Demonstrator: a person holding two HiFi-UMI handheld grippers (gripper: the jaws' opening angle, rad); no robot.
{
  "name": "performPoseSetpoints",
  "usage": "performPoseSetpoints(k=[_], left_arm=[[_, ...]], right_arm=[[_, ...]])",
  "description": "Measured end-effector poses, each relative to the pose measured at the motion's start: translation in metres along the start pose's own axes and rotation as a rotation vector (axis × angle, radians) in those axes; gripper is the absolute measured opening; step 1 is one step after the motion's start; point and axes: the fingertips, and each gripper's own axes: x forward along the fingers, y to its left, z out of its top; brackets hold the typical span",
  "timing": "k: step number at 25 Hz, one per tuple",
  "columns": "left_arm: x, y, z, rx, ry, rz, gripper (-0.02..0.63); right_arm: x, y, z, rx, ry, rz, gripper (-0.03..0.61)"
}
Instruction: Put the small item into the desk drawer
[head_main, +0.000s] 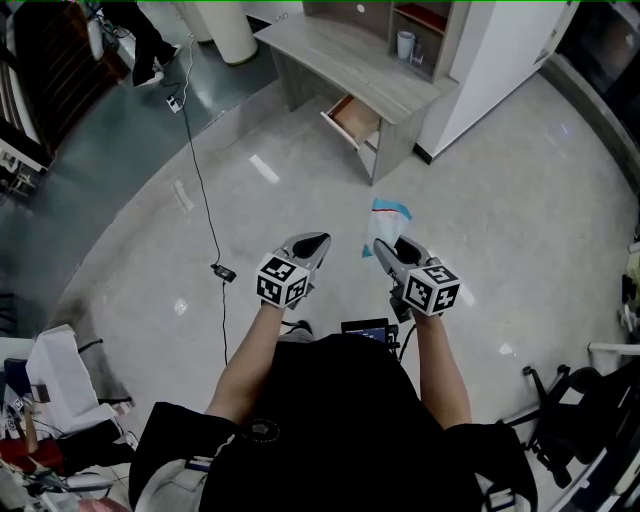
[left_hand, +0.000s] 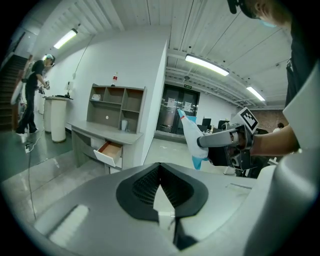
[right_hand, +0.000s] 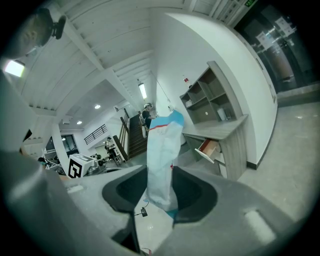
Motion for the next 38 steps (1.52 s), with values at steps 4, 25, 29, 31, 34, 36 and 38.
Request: performPoseSetpoints(k=[4, 25, 29, 31, 34, 36, 38], left_arm=[[0.001, 0.0, -0.004, 0.0, 0.014, 0.004, 0.002], [0.033, 0.059, 0.013, -0.05, -0.005, -0.103, 0.002], [0.033, 0.081, 0.018, -0.074, -0.014, -0.113, 0.002], [0.033, 0.091, 0.02, -0.079, -0.013, -0.118, 0.002], [0.034, 0.106, 0.021, -0.088, -0.011, -0.127, 0.002], [0.034, 0.116, 0.022, -0.092, -0.011, -0.135, 0.002], [0.035, 0.126, 0.024, -0.093, -0.012, -0.144, 0.002]], right_arm=[[0.001, -0.005, -0.002, 0.01, 0.005, 0.002, 0.161], [0.057, -0.016, 0.017, -0.002, 0.043, -0.071, 0.161], [0.075, -0.016, 0.023, -0.006, 0.051, -0.083, 0.161], [0.083, -0.017, 0.026, -0.005, 0.053, -0.092, 0.161], [0.097, -0.016, 0.029, -0.001, 0.056, -0.102, 0.161], [0.107, -0.014, 0.03, 0.0, 0.06, -0.109, 0.161], [0.116, -0.013, 0.031, 0.0, 0.066, -0.116, 0.161]])
